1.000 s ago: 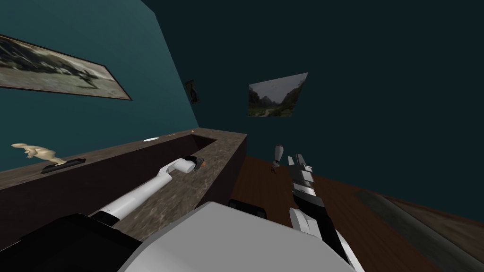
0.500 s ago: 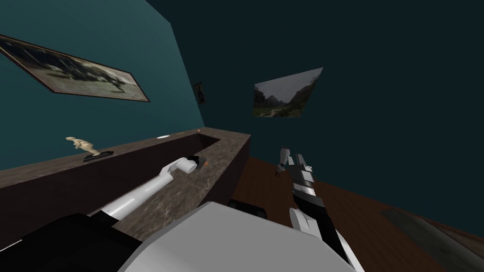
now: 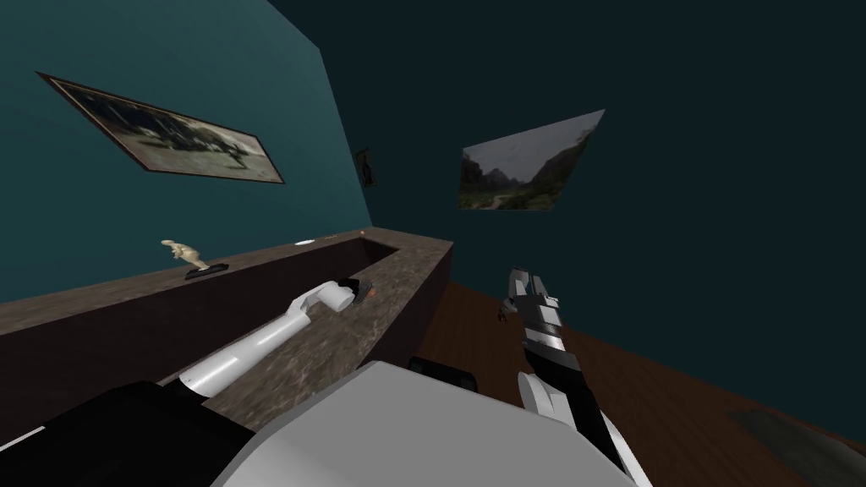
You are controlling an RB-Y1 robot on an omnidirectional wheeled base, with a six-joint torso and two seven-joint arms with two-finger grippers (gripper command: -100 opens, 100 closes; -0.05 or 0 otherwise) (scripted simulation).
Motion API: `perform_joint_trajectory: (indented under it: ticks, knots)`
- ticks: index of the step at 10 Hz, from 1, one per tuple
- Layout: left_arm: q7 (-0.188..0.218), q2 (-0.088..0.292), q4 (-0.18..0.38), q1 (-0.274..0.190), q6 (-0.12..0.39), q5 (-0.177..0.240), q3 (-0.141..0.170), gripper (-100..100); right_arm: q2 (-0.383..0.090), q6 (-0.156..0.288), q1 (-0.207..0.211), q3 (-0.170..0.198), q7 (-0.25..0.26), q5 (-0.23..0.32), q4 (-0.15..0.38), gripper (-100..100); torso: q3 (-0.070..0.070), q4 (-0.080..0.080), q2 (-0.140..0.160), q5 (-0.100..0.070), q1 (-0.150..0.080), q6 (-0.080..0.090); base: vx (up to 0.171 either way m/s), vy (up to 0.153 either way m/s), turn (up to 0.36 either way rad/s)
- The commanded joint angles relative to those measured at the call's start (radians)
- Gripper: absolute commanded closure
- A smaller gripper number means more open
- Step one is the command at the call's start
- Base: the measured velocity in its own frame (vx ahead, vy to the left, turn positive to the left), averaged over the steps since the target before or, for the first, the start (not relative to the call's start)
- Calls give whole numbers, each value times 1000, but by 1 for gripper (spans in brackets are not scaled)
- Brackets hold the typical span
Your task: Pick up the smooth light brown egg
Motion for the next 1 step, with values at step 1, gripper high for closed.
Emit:
perform_joint_trajectory:
  ticks: [1]
  knots:
    - [0, 0, 0, 0, 0, 0, 0, 0, 0, 0, 0, 0, 0, 0, 0, 0, 0, 0, 0, 0, 0, 0, 0, 0, 0]
